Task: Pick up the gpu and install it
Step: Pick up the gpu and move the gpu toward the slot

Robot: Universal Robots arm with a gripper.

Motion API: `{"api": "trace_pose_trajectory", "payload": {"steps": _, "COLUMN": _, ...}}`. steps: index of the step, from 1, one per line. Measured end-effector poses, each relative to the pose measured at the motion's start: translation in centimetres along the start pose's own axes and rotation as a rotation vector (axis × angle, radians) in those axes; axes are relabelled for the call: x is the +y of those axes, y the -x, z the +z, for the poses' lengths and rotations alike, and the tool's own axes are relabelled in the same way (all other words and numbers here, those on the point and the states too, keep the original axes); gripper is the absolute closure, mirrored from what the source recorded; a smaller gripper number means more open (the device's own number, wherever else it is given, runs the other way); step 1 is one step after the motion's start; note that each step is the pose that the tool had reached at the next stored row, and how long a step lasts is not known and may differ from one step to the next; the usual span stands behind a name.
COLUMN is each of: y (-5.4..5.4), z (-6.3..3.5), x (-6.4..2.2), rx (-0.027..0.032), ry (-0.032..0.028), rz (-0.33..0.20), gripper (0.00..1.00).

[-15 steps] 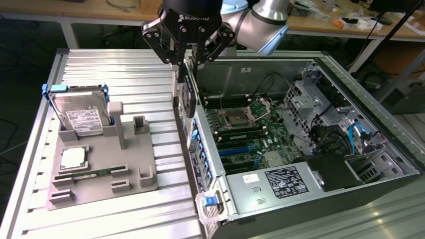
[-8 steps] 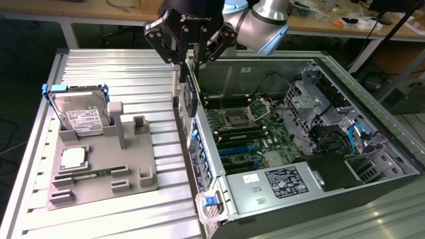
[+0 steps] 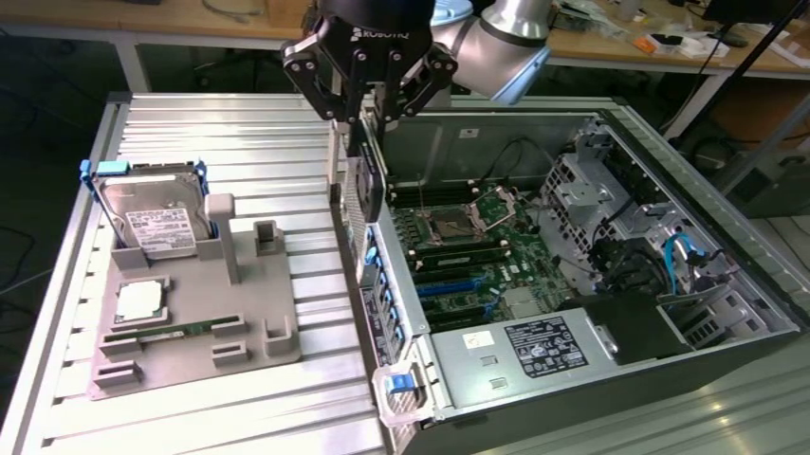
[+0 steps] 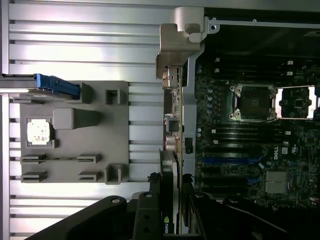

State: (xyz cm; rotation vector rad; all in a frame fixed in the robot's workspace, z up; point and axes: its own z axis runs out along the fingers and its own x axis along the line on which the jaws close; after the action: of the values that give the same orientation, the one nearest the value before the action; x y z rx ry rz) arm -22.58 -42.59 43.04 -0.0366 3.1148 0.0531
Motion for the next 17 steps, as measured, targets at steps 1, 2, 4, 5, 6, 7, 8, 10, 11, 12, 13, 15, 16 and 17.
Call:
{"api": "trace_pose_trajectory", "payload": {"steps": 1, "y": 0.1, "z": 0.00, "x": 0.00, "rx": 0.0000, "ry": 0.0000, "rz": 0.000, "gripper": 0.73}}
{"api": "trace_pose_trajectory", "payload": {"steps": 2, "y": 0.2, "z": 0.00, "x": 0.01, "rx": 0.0000, "ry": 0.0000, "rz": 0.000, "gripper": 0.73}}
{"api": "trace_pose_trajectory", "payload": {"steps": 4, "y": 0.5, "z": 0.01, "x": 0.01, "rx": 0.0000, "ry": -0.0001, "rz": 0.000, "gripper": 0.73}}
{"api": "trace_pose_trajectory", "payload": {"steps": 5, "y": 0.6, "z": 0.02, "x": 0.01, "rx": 0.0000, "ry": 0.0000, "rz": 0.000, "gripper": 0.73}}
{"api": "trace_pose_trajectory", "payload": {"steps": 6, "y": 0.7, "z": 0.02, "x": 0.01, "rx": 0.0000, "ry": 0.0000, "rz": 0.000, "gripper": 0.73}}
{"api": "trace_pose_trajectory", "payload": {"steps": 7, "y": 0.8, "z": 0.02, "x": 0.01, "rx": 0.0000, "ry": -0.0001, "rz": 0.000, "gripper": 0.73}}
{"api": "trace_pose_trajectory", "payload": {"steps": 8, "y": 0.9, "z": 0.02, "x": 0.02, "rx": 0.0000, "ry": -0.0001, "rz": 0.000, "gripper": 0.73}}
{"api": "trace_pose_trajectory", "payload": {"steps": 10, "y": 1.1, "z": 0.03, "x": 0.02, "rx": 0.0000, "ry": 0.0000, "rz": 0.000, "gripper": 0.73}}
{"api": "trace_pose_trajectory", "payload": {"steps": 11, "y": 1.1, "z": 0.03, "x": 0.03, "rx": 0.0000, "ry": 0.0000, "rz": 0.000, "gripper": 0.73}}
{"api": "trace_pose_trajectory", "payload": {"steps": 12, "y": 1.2, "z": 0.03, "x": 0.03, "rx": 0.0000, "ry": 0.0000, "rz": 0.000, "gripper": 0.73}}
{"api": "trace_pose_trajectory", "payload": {"steps": 13, "y": 1.3, "z": 0.03, "x": 0.04, "rx": 0.0000, "ry": -0.0001, "rz": 0.000, "gripper": 0.73}}
{"api": "trace_pose_trajectory", "payload": {"steps": 15, "y": 1.4, "z": 0.04, "x": 0.05, "rx": 0.0000, "ry": 0.0000, "rz": 0.000, "gripper": 0.73}}
{"api": "trace_pose_trajectory", "payload": {"steps": 16, "y": 1.5, "z": 0.04, "x": 0.05, "rx": 0.0000, "ry": -0.0001, "rz": 0.000, "gripper": 0.73}}
{"api": "trace_pose_trajectory", "payload": {"steps": 17, "y": 1.6, "z": 0.05, "x": 0.06, "rx": -0.0001, "ry": 0.0000, "rz": 0.000, "gripper": 0.73}}
